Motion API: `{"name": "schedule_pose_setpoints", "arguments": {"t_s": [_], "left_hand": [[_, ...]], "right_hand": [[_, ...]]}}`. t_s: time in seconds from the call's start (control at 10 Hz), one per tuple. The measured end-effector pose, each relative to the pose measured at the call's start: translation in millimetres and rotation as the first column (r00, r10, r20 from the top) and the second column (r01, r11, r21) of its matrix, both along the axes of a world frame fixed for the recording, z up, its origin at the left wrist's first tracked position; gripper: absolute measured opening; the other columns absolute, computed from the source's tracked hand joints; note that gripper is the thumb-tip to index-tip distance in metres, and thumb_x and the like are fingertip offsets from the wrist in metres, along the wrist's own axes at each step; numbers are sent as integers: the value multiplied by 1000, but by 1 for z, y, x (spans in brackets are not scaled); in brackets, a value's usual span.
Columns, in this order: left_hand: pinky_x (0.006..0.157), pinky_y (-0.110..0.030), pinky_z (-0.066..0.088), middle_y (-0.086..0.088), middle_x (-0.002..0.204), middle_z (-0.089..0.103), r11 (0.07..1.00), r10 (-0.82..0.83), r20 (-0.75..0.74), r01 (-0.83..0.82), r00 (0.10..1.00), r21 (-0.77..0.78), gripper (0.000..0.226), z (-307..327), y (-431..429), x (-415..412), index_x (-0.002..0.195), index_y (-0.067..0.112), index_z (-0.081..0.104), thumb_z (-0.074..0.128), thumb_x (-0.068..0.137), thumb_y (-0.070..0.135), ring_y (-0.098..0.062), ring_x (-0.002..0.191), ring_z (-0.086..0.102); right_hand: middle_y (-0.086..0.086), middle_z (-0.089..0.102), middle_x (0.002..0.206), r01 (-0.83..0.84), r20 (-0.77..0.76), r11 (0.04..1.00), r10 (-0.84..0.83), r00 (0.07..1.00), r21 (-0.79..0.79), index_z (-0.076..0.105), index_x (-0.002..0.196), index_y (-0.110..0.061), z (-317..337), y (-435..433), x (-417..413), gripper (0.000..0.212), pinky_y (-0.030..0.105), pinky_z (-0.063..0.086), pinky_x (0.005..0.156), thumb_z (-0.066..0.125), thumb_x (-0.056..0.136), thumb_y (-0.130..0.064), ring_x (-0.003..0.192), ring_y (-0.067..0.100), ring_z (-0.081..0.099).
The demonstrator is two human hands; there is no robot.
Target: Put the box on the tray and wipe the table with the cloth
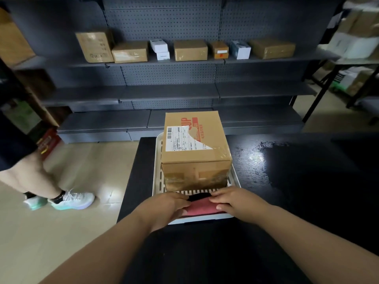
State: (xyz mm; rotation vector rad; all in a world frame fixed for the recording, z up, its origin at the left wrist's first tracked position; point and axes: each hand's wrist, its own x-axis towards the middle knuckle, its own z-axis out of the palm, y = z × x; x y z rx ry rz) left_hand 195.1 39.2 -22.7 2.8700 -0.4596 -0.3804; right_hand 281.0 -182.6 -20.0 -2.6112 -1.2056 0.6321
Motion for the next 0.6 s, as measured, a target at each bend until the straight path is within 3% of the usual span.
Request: {"name": "schedule_pose_setpoints", "arguments": {"t_s": [0.2,0.4,0.6], "left_hand": [[105,-29,33,6,150,33,996,26,73,-32,997,88,40,-3,-8,4,139,28,40,37,99,29,-17,133,34],[107,-31,32,7,151,29,991,124,53,-126,991,47,41,-12,-11,4,140,28,37,35,99,29,-16,135,31],[96,-35,43,2,135,50,985,145,47,-149,988,92,39,8,-16,4,133,26,46,40,95,21,-21,119,48]], "right_hand": [[-8,35,150,42,130,999,-37,991,-33,42,140,-28,-9,9,-2,42,28,28,112,42,98,-31,137,14,31],[-8,36,149,177,37,983,-179,983,48,45,139,-29,-16,10,-5,42,20,24,110,46,97,-27,135,11,34],[-1,46,144,213,-46,976,-211,976,48,51,135,-24,10,3,-6,39,23,32,107,50,96,-23,128,15,45]]}}
